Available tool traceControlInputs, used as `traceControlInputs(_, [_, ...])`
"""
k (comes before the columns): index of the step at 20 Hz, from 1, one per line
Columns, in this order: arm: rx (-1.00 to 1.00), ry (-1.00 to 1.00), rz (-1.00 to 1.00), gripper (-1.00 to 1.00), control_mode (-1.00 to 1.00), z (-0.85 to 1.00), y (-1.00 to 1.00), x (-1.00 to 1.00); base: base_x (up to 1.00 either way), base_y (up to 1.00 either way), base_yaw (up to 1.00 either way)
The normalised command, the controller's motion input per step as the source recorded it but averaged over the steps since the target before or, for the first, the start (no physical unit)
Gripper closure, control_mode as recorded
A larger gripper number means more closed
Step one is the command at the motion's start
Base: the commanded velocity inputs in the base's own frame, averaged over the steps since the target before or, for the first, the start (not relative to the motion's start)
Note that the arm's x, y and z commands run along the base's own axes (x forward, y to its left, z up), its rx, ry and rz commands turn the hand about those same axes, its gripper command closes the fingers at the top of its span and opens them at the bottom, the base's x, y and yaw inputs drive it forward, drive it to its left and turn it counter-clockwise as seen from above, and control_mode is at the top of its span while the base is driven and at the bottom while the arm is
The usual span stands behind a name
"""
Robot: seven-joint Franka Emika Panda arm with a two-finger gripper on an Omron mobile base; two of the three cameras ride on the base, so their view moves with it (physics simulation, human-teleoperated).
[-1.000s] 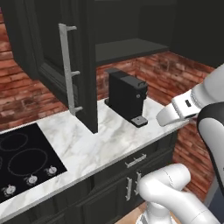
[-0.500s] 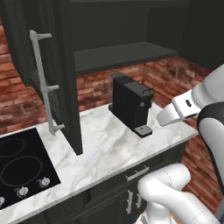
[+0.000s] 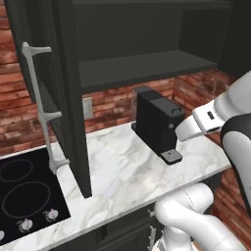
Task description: Pick the avocado and bread from the counter and place them on the plate. Then pick the jam from the cabinet and place it next to the plate. Lastly close the cabinet door.
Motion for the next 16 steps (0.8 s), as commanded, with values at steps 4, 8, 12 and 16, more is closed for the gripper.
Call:
traceControlInputs(4, [0.00, 0.00, 0.00, -1.00, 1.00, 0.00, 0.00, 0.00, 0.41, -0.12, 0.15])
traceControlInputs(8, [0.00, 0.00, 0.00, -1.00, 1.00, 0.00, 0.00, 0.00, 0.15, -0.09, 0.11])
traceControlInputs(12, [0.00, 0.00, 0.00, -1.00, 1.00, 0.00, 0.00, 0.00, -0.30, -0.05, -0.01])
traceControlInputs(16, [0.00, 0.00, 0.00, -1.00, 1.00, 0.00, 0.00, 0.00, -0.18, -0.01, 0.00])
